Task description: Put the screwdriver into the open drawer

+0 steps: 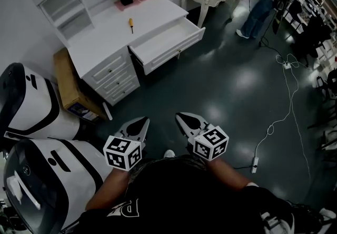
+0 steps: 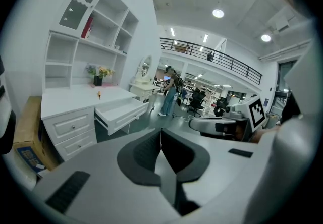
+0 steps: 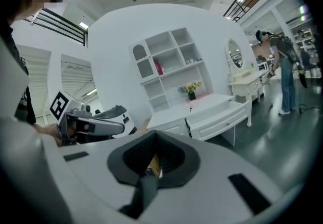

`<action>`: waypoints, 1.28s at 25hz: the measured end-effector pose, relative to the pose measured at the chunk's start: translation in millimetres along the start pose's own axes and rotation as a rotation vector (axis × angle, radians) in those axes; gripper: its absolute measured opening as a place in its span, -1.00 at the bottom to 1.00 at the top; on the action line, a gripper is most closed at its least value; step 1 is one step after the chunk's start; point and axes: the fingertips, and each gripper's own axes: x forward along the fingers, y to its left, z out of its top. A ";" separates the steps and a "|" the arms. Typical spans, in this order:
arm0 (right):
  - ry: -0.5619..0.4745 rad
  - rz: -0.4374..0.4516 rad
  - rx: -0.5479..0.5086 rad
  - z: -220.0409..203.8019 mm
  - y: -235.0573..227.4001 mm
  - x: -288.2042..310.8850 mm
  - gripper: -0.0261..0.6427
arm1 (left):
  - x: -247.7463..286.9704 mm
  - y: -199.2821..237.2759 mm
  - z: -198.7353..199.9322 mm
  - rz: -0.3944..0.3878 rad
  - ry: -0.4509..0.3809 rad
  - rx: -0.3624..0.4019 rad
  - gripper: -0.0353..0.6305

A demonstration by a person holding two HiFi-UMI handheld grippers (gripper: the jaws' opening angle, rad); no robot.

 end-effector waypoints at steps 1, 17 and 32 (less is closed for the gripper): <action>0.001 0.002 0.000 0.4 -3.6 -0.8 -0.89 | 3.7 -1.0 1.6 0.003 -0.001 0.000 -0.85; 0.019 -0.014 0.062 -7.4 -34.9 1.7 -0.89 | 18.8 4.5 4.9 0.039 0.017 -0.014 -0.85; 0.047 -0.019 0.033 12.9 -56.4 44.8 -0.89 | 52.9 41.8 25.3 0.022 0.023 -0.021 -0.85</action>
